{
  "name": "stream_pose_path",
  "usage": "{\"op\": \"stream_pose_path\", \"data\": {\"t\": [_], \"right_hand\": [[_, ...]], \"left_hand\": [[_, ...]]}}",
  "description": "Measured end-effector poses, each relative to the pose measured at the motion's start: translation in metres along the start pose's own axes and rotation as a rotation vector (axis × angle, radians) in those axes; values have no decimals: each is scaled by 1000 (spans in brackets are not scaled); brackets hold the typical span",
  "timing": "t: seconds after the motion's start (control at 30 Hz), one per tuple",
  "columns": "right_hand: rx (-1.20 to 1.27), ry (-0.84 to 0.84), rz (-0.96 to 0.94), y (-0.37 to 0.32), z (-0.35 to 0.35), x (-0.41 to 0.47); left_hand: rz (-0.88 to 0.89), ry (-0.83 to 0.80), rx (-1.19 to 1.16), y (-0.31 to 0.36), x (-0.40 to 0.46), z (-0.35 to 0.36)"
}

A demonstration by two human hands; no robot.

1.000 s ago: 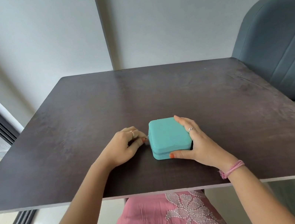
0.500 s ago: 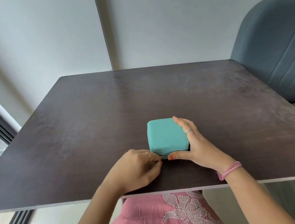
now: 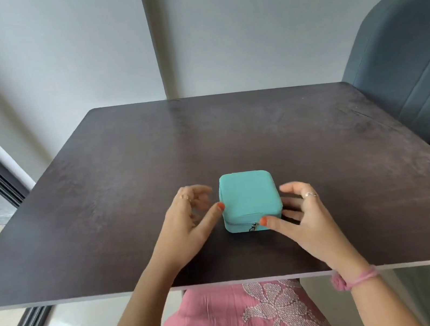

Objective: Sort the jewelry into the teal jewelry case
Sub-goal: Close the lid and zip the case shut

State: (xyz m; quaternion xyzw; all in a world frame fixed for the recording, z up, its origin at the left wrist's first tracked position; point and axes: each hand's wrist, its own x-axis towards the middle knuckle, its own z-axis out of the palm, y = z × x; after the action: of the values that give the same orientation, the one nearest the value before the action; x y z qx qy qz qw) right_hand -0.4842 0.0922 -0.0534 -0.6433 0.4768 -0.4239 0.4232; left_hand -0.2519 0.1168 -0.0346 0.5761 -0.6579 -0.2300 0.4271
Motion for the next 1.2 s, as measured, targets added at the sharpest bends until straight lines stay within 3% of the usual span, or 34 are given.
{"op": "stream_pose_path", "data": {"t": [0.13,0.23,0.47,0.77,1.2], "right_hand": [[-218,277,-109,0,18,-26],[-413,301,-216,-5,34,-40],[-736,389,-228,-8,56,-34],[-863,422,-258,-7,58,-36],[-811,455,-191,-8,68,-36]], "left_hand": [[-78,-199,-237,-4,12,18],[-60,-263,-183,-3,17,28],[-48,-296,-164,-8,19,24],[-34,-276,-142,-9,19,23],[-34,-263,-152,-7,19,23]]}}
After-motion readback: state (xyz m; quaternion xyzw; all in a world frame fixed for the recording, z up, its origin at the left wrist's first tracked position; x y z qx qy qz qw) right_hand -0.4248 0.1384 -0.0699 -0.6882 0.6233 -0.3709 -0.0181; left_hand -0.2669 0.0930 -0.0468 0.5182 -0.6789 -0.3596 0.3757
